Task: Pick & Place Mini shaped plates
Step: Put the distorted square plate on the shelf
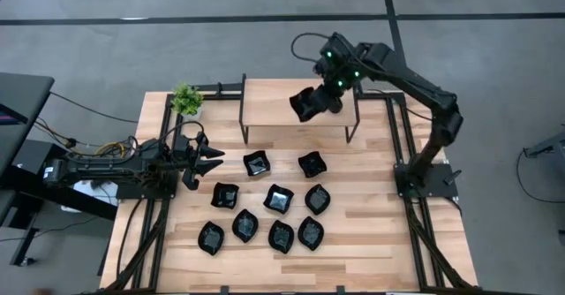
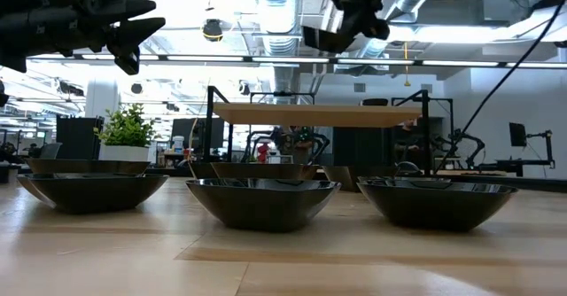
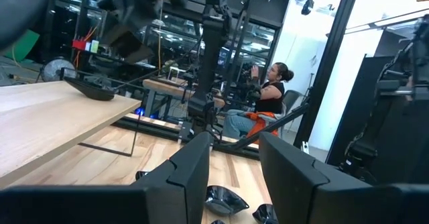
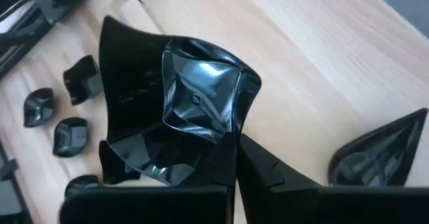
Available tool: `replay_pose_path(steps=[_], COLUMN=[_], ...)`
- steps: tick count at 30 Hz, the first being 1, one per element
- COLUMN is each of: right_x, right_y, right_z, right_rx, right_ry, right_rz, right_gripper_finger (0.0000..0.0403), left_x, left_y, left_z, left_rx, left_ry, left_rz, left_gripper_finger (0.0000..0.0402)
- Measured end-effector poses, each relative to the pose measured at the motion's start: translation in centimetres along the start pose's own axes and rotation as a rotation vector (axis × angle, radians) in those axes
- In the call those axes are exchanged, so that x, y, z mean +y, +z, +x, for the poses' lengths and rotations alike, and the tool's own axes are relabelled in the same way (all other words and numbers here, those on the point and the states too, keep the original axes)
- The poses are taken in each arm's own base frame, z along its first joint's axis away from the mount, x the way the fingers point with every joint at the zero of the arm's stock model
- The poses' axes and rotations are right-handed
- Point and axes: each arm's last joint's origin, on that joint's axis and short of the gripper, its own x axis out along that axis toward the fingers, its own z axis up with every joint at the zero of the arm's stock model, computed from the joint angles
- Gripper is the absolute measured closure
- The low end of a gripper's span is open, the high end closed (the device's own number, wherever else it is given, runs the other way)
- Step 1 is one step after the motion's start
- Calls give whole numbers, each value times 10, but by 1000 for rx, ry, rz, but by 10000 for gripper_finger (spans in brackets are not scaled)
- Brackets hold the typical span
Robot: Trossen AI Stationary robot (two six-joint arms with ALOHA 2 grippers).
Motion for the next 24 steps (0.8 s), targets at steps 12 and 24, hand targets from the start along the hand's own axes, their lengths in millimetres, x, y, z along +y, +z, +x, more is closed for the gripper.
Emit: replay_pose_path(steps=[12,24], right_x=[-60,-78], right_y=[25,28], right_z=[62,91], right_rx=[173,242], right_ry=[72,68], right_rz=[9,12], right_gripper_finger=[403,403], left_x=[0,0], left_y=[0,0], left_z=[0,0], left_rx=[0,1], left_ry=[0,0], left_rz=[0,0], left_gripper_finger=[270,270])
